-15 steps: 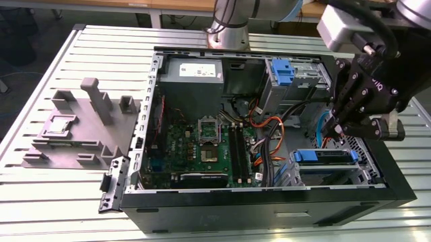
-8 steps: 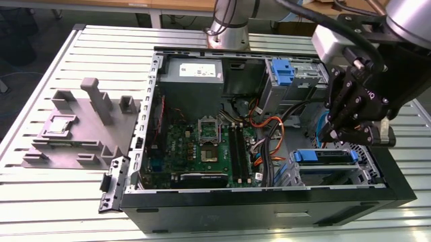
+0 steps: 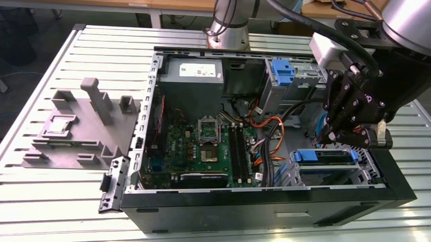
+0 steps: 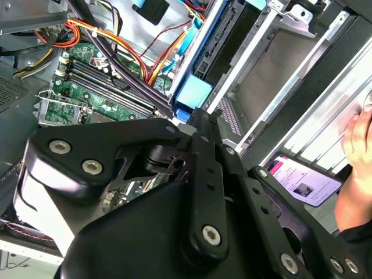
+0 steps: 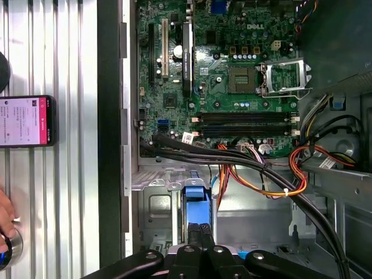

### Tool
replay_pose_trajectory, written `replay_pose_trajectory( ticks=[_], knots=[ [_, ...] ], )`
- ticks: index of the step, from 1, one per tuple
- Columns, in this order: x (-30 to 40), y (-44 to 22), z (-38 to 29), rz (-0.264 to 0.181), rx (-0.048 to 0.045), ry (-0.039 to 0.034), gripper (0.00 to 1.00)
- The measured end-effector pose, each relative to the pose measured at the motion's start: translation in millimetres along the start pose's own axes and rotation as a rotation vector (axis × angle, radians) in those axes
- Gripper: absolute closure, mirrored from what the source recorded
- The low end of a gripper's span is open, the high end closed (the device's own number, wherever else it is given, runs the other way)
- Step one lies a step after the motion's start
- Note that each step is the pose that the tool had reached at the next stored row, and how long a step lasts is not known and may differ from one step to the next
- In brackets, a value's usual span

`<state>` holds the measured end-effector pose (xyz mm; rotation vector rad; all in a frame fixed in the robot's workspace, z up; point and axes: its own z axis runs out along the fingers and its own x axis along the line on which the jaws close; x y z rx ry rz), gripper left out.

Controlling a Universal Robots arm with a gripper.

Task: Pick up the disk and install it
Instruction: 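Insert the first disk wire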

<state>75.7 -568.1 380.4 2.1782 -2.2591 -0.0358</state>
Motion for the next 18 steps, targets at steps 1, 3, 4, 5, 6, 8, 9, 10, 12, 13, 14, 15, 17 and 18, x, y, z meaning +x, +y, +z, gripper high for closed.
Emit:
replay_pose_trajectory(
  ticks=[1, 3, 4, 5, 6, 8, 9, 10, 12, 13, 14, 15, 17, 18],
  knots=[
    [0.0, 0.0, 0.0, 0.0, 0.0, 0.0001, 0.9],
    [0.0, 0.0, 0.0, 0.0, 0.0001, 0.0, 0.9],
    [0.0, 0.0, 0.0, 0.0, 0.0001, 0.0, 0.9],
    [0.0, 0.0, 0.0, 0.0, 0.0001, 0.0, 0.9],
    [0.0, 0.0, 0.0, 0.0, 0.0002, 0.0, 0.9],
    [0.0, 0.0, 0.0, 0.0, 0.0002, 0.0, 0.9],
    [0.0, 0.0, 0.0, 0.0, 0.0002, 0.0, 0.9],
    [0.0, -0.2, 0.0, 0.0, 0.0002, 0.0, 0.9],
    [-0.1, -2.0, 0.0, 0.0, 0.0002, -0.0001, 0.9],
    [-0.1, -3.1, 0.0, 0.0, 0.0002, 0.0, 0.9],
    [-0.2, -4.4, 0.0, 0.0, 0.0002, 0.0, 0.9],
    [-0.2, -5.8, 0.0, 0.0, 0.0002, 0.0, 0.9],
    [-0.3, -6.7, 0.0, 0.0, 0.0002, 0.0, 0.9],
    [-0.3, -6.7, -0.1, 0.0, 0.0002, 0.0, 0.9]
  ],
)
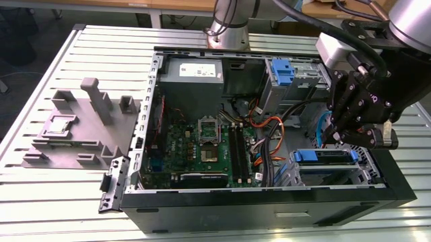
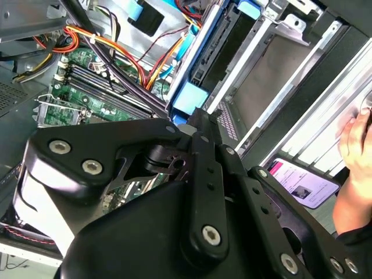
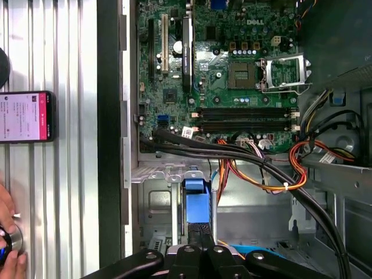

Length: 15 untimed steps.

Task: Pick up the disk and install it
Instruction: 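Insert the first disk wire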

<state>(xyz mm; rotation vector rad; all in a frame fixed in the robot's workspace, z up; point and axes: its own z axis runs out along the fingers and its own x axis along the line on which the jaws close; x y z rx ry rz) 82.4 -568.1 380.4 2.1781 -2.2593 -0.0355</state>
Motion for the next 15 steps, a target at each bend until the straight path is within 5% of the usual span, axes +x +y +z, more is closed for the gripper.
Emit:
replay_pose_trajectory(
  ticks=[8, 15],
  knots=[
    [0.0, 0.0, -7.2, -0.005, 0.0007, -0.0002, 0.9],
    [0.0, 0.1, -6.7, -0.127, -0.0008, 0.0023, 0.9]
  ],
)
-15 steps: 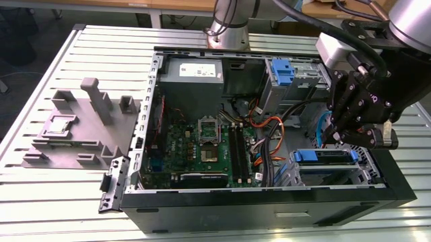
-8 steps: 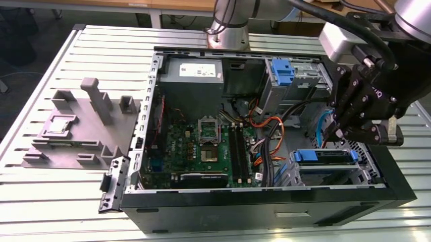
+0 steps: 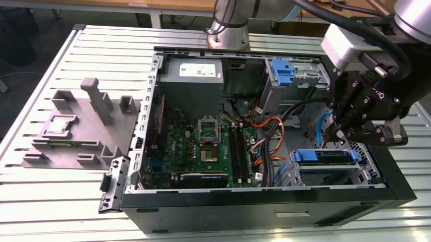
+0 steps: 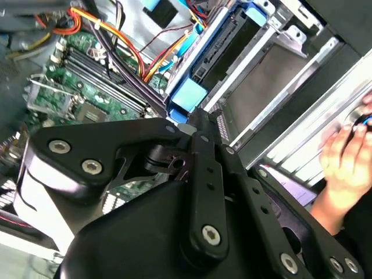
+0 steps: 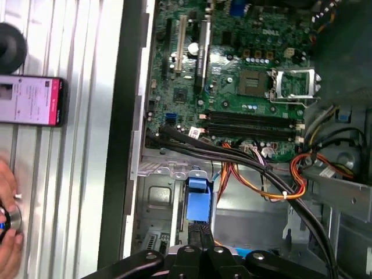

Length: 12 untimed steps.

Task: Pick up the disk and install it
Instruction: 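Insert the first disk wire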

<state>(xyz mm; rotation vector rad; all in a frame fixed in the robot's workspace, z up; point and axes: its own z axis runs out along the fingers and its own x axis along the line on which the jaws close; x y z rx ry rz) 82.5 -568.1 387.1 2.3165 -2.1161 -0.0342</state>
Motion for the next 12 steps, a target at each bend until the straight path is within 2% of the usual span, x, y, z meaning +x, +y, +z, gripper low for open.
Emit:
replay_pose_trajectory(
  ticks=[4, 8, 12],
  knots=[
    [0.1, -0.8, 0.2, -0.058, -0.0008, 0.001, 0.9],
    [0.8, -9.5, 0.5, -0.064, -0.0009, 0.0011, 0.9],
    [1.0, -10.4, 0.5, -0.064, -0.0009, 0.0011, 0.9]
  ],
)
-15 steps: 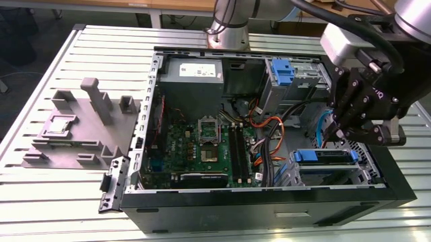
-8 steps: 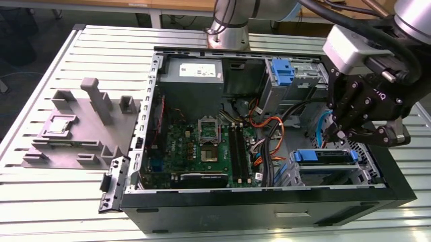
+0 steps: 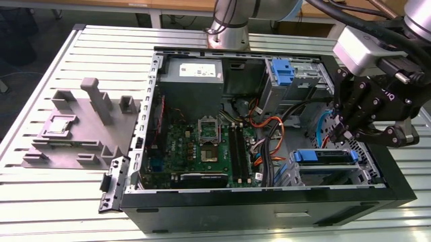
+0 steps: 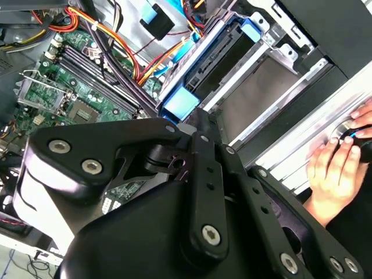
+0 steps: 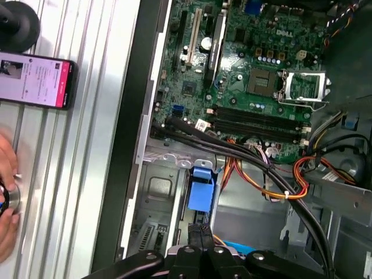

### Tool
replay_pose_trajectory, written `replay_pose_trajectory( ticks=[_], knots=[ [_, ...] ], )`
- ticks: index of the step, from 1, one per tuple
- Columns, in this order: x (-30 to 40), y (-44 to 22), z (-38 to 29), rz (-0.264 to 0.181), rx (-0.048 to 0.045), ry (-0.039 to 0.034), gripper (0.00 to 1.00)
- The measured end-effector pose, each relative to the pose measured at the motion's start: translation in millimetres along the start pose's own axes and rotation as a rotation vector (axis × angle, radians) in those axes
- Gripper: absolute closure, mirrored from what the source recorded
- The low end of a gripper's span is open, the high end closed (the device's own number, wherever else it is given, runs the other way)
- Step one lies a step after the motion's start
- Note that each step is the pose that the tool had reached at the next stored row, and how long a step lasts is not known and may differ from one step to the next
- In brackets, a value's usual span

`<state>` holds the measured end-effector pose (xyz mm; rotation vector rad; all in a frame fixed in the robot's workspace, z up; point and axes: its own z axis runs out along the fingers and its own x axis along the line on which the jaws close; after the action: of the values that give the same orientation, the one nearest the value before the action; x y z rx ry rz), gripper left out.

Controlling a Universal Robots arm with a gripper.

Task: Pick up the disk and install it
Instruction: 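Insert the first disk wire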

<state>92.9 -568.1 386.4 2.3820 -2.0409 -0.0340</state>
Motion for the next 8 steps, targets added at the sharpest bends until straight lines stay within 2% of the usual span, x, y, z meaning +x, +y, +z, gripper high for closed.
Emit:
replay_pose_trajectory(
  ticks=[3, 8],
  knots=[
    [0.5, -3.4, -0.1, 0.0, 0.0, 0.0, 0.9],
    [0.5, -3.6, 0.0, 0.0, 0.0, 0.0, 0.9]
  ],
)
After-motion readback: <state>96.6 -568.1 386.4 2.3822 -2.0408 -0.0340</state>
